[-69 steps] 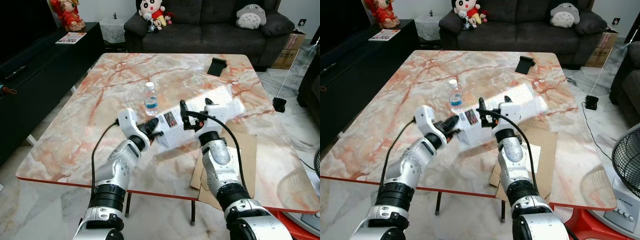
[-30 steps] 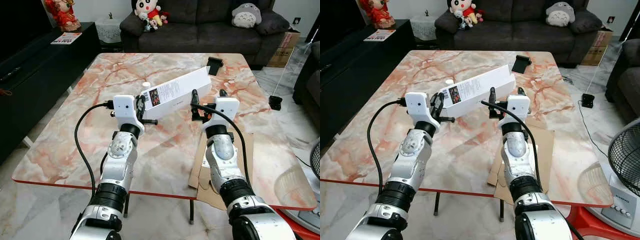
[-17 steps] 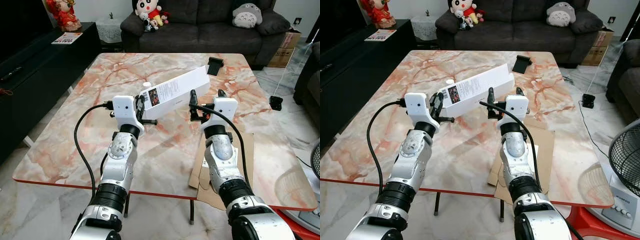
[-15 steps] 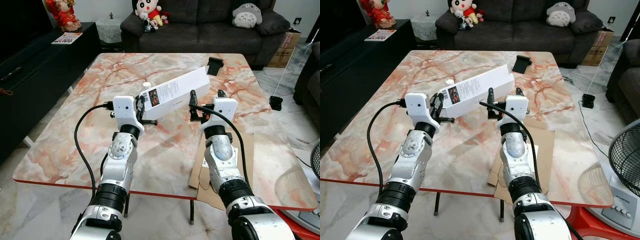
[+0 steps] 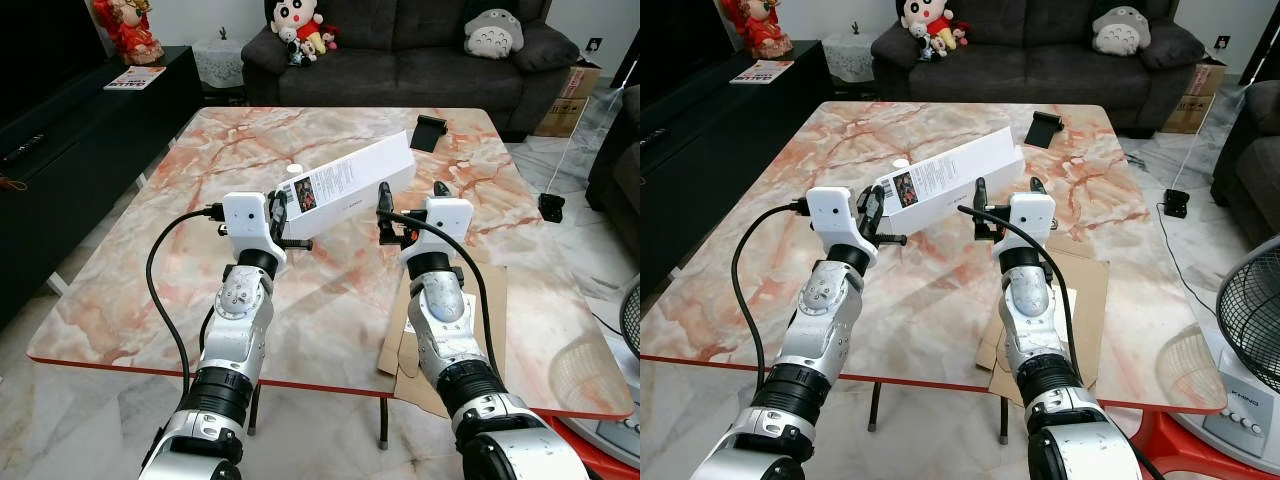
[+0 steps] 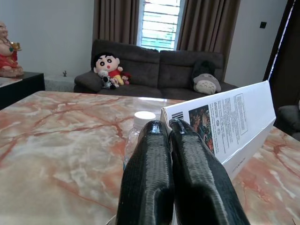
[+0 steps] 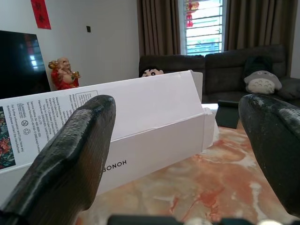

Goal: Picking trash to rubbish bin

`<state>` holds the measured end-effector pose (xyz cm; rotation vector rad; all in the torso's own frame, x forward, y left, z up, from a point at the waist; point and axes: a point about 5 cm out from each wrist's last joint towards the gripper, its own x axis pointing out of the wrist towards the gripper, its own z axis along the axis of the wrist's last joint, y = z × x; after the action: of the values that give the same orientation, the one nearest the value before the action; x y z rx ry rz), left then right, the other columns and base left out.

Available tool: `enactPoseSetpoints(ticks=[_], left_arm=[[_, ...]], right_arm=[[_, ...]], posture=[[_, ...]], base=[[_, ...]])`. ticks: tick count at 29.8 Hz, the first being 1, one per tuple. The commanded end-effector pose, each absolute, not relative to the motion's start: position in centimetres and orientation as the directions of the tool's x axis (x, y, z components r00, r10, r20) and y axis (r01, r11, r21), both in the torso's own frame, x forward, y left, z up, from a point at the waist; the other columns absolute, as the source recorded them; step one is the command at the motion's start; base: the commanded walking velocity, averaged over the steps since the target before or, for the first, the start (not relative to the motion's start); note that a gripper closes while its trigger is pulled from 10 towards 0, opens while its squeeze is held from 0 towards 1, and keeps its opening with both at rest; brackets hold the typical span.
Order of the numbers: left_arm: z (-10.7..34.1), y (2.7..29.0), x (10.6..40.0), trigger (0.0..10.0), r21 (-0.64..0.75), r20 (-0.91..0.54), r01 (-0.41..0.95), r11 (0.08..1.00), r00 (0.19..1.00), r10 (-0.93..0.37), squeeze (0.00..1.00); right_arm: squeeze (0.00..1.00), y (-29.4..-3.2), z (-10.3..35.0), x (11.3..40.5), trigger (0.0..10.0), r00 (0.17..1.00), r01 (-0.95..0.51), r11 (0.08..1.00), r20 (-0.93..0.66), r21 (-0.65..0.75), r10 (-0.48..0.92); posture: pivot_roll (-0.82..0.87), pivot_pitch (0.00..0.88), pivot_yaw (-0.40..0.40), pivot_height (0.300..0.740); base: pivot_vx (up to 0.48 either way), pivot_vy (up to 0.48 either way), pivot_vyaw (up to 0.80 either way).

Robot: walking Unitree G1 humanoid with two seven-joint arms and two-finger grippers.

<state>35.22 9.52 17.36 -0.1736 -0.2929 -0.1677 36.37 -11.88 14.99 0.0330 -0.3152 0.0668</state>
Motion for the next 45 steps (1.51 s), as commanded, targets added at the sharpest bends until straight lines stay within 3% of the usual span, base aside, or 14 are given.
enactPoseSetpoints(ticks=[1,27,45], left_arm=[[17.83,9.66,35.36,10.0,-0.125,0.317,0.186,0.974,0.938,-0.139,0.0],[17.8,9.53,35.33,10.0,-0.124,0.319,0.2,0.972,0.936,-0.152,0.0],[17.74,9.42,35.3,10.0,-0.123,0.316,0.204,0.971,0.936,-0.157,0.0]], right_arm=[[0.0,-11.45,14.86,36.31,10.0,0.949,-0.09,0.996,0.303,0.014,0.082],[0.0,-11.41,14.69,36.25,10.0,0.951,-0.094,0.995,0.297,0.021,0.083],[0.0,-11.4,14.55,36.21,10.0,0.953,-0.096,0.995,0.292,0.023,0.085]], posture=[[0.03,0.0,0.042,0.74],[0.03,0.0,0.047,0.74],[0.03,0.0,0.046,0.74]], base=[[0.0,0.0,0.0],[0.0,0.0,0.0],[-0.27,0.0,0.0]])
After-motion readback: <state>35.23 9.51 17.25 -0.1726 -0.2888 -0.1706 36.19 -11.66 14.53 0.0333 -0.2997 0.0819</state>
